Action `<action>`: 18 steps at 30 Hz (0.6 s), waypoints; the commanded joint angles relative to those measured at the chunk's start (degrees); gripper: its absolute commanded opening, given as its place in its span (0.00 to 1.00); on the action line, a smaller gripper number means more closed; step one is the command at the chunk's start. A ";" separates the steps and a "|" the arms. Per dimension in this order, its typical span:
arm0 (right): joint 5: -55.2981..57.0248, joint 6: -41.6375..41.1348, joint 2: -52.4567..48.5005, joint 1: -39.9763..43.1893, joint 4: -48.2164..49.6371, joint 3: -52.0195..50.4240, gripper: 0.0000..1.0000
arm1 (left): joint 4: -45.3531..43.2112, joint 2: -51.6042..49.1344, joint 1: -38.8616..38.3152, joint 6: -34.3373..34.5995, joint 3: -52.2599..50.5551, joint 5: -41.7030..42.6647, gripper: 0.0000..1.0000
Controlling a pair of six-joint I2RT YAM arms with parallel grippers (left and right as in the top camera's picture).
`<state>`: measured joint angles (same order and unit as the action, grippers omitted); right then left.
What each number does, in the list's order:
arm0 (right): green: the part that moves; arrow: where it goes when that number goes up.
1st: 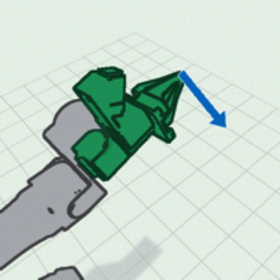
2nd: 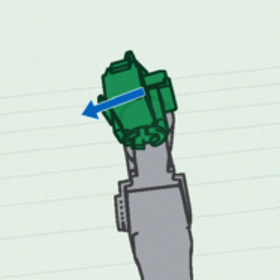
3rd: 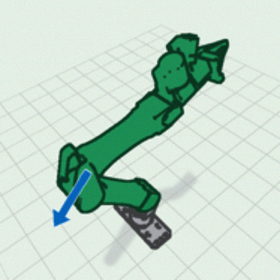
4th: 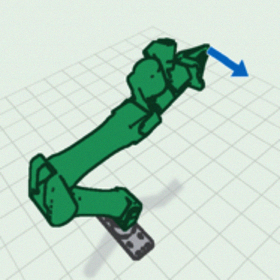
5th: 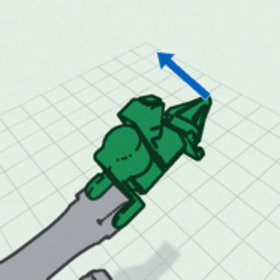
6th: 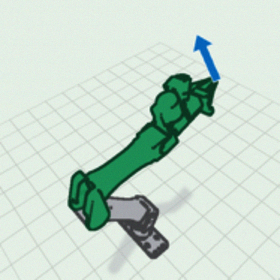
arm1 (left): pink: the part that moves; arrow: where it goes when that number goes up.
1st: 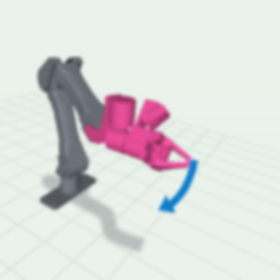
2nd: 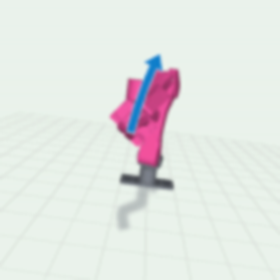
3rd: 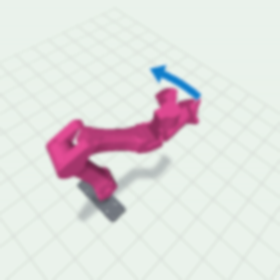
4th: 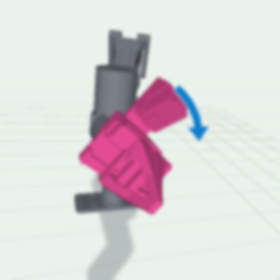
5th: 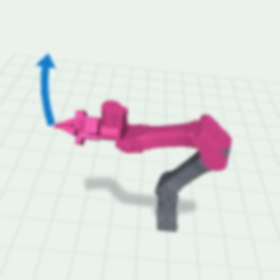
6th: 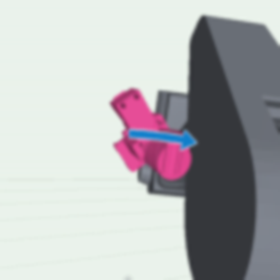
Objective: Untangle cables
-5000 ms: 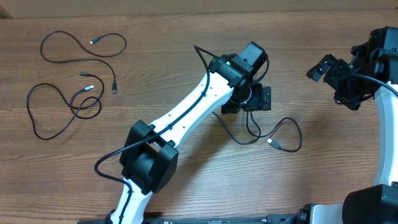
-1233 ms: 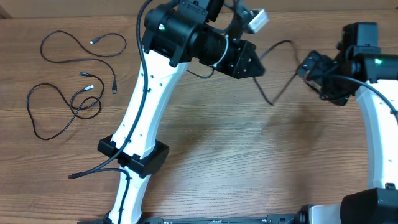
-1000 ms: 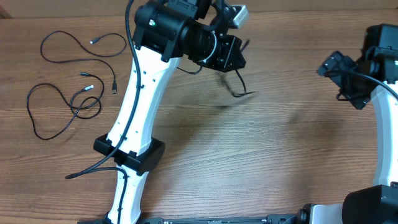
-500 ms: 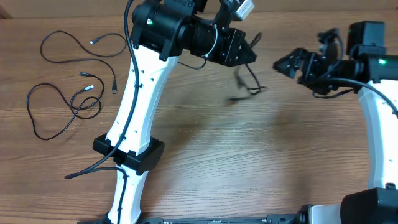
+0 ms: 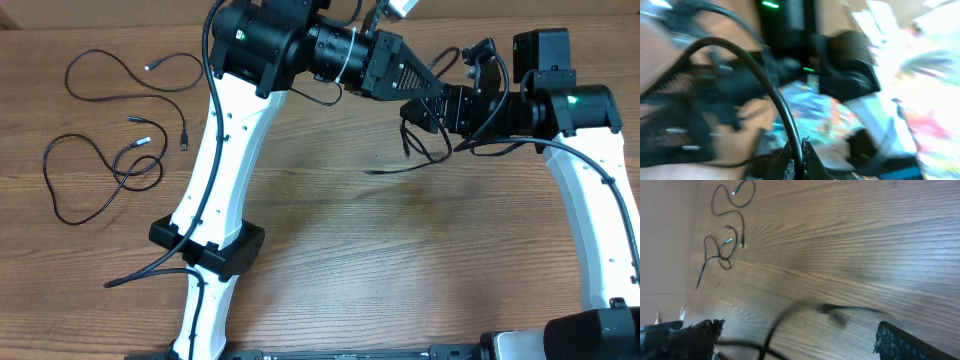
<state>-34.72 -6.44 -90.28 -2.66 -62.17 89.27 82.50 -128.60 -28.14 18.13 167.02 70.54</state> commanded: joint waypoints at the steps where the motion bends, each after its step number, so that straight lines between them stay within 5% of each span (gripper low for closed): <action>1: 4.48 -1.57 -0.24 -0.13 0.87 -0.09 1.00 | -0.44 0.13 -0.39 0.79 0.61 14.08 0.05; 7: 26.99 -14.10 -0.24 0.22 0.59 -0.09 1.00 | -0.02 0.13 -0.26 0.79 0.61 16.81 0.04; 18: 38.80 -16.98 -0.24 3.15 0.55 -0.09 1.00 | 0.04 0.13 -0.26 0.76 0.61 20.06 0.04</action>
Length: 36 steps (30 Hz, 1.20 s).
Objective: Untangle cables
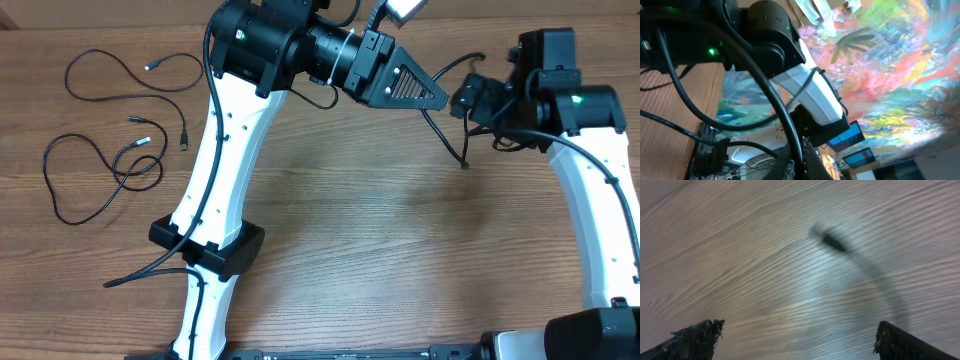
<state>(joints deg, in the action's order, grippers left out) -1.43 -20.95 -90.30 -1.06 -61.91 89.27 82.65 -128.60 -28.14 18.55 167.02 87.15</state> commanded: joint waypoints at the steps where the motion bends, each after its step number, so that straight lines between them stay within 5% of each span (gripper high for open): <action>1: 5.51 -2.95 -0.22 2.43 0.42 -0.09 1.00 | -0.11 0.13 -0.17 0.35 0.61 3.45 0.04; 13: 5.18 -3.93 -0.22 12.94 -0.76 -0.09 1.00 | 0.96 0.13 5.07 0.28 0.61 -2.93 0.04; 25: -19.12 1.36 -0.22 14.91 -1.38 -0.07 1.00 | 14.16 0.13 5.62 -0.90 0.50 -43.63 0.04; 31: -20.52 1.53 -0.22 14.91 -1.97 -0.09 1.00 | 14.16 0.07 3.23 -0.96 0.15 -54.64 0.04; 36: -20.52 1.51 -0.22 14.91 -1.95 -0.09 1.00 | 14.14 0.02 0.98 -0.92 -0.04 -55.82 0.04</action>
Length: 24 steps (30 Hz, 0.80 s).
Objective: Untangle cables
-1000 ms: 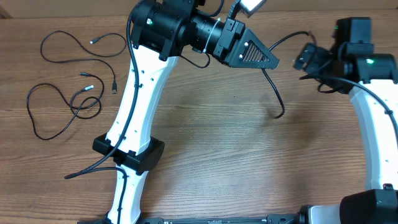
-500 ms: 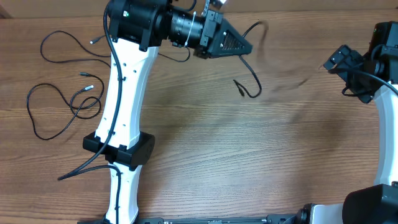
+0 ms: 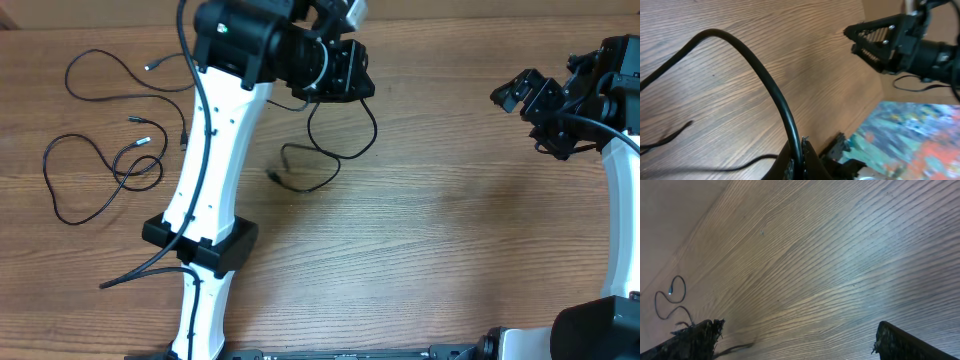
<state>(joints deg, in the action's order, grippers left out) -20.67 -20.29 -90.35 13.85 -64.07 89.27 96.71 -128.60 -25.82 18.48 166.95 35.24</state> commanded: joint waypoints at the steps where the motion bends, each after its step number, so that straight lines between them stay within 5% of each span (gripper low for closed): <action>1: -1.29 0.85 -0.17 0.00 0.22 -0.09 1.00 | 0.04 0.02 -1.73 -0.85 0.02 -3.89 0.04; 11: -1.14 0.90 -0.17 0.00 -1.14 -0.09 1.00 | 0.09 0.02 -2.56 -4.76 0.02 -2.40 0.04; 15: -0.46 1.31 -0.17 -0.02 -2.05 -0.09 1.00 | 0.00 0.02 -1.09 -0.83 0.02 -6.21 0.04; 20: -1.44 2.78 -0.22 -1.51 -1.55 -0.09 1.00 | -6.49 0.02 -0.83 0.85 0.02 12.11 0.04; 24: -12.94 14.78 -0.24 -5.55 -1.09 -0.09 1.00 | -15.52 0.02 -0.83 3.74 0.02 31.43 0.04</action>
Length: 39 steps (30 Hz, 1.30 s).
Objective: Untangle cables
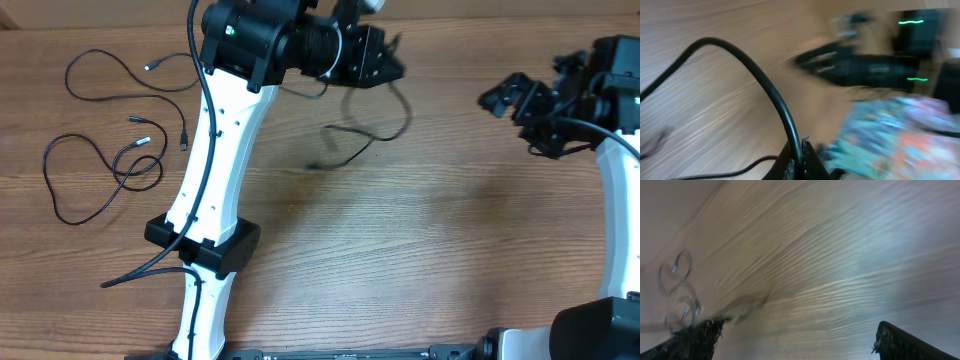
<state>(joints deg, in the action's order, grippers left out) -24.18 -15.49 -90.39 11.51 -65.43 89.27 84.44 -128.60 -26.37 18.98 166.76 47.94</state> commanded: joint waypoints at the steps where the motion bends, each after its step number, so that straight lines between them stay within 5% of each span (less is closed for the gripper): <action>1: -10.88 11.45 -0.20 -4.13 0.24 -0.09 1.00 | -4.09 0.02 -0.35 4.63 0.22 19.80 0.04; 13: -5.40 12.55 -0.20 -13.33 6.05 -0.09 1.00 | -10.12 0.02 -1.09 11.50 0.22 36.61 0.04; 19: -0.28 11.80 -0.20 -13.18 6.95 -0.09 1.00 | -9.86 0.02 -1.09 11.47 0.24 37.05 0.04; 27: 4.70 0.13 -0.17 -12.20 11.78 -0.07 0.98 | -8.09 0.02 -2.03 9.97 0.22 37.22 0.04; 39: -6.88 9.18 -0.17 -12.20 10.43 -0.07 1.00 | -8.07 0.02 -2.10 9.79 0.24 36.28 0.04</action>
<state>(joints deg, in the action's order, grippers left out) -26.48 -10.68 -90.41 -0.75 -54.59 89.27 76.47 -128.60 -29.10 29.87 166.76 83.59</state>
